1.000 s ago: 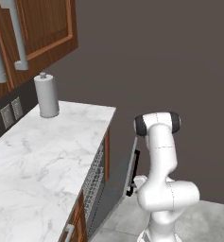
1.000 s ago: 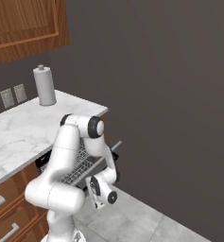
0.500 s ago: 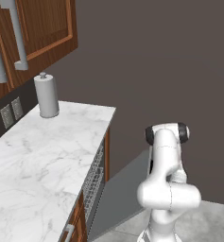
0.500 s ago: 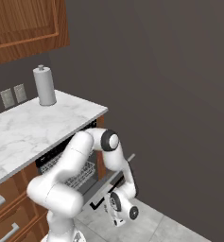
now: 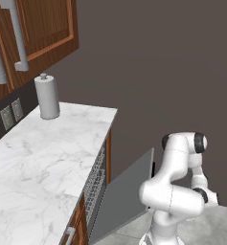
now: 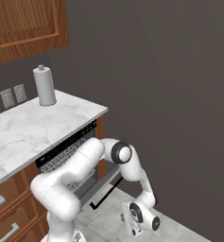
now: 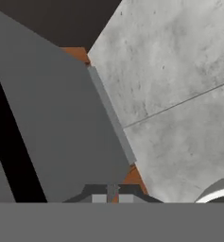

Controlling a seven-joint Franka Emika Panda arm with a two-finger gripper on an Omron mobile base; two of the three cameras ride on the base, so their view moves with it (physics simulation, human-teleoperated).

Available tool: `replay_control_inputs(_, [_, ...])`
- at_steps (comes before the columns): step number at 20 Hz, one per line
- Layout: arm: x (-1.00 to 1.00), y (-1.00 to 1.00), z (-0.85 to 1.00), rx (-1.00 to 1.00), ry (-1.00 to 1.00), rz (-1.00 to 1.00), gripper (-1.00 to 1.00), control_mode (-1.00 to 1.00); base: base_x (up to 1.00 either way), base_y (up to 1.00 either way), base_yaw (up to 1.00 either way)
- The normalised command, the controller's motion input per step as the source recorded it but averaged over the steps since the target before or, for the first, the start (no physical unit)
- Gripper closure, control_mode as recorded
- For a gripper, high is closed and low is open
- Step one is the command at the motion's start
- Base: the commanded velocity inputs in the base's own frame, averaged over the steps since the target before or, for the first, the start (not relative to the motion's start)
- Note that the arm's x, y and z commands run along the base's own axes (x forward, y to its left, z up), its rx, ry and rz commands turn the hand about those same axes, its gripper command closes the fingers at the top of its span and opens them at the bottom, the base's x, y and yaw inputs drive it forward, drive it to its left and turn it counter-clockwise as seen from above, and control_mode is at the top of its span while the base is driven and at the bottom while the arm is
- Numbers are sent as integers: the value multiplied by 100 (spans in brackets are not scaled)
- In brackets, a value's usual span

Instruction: Open the dishwasher door and pull out the top rack.

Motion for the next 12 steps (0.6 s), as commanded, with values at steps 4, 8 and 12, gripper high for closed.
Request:
replay_control_inputs(4, [-24, 4, 100, -3, -20, 0, -100, -100, 0, 0, 0])
replay_control_inputs(8, [-5, 15, 100, -6, -8, 0, -100, -100, 0, 0, 0])
replay_control_inputs(12, [0, 19, 100, -2, 1, 0, -100, -100, 0, 0, 0])
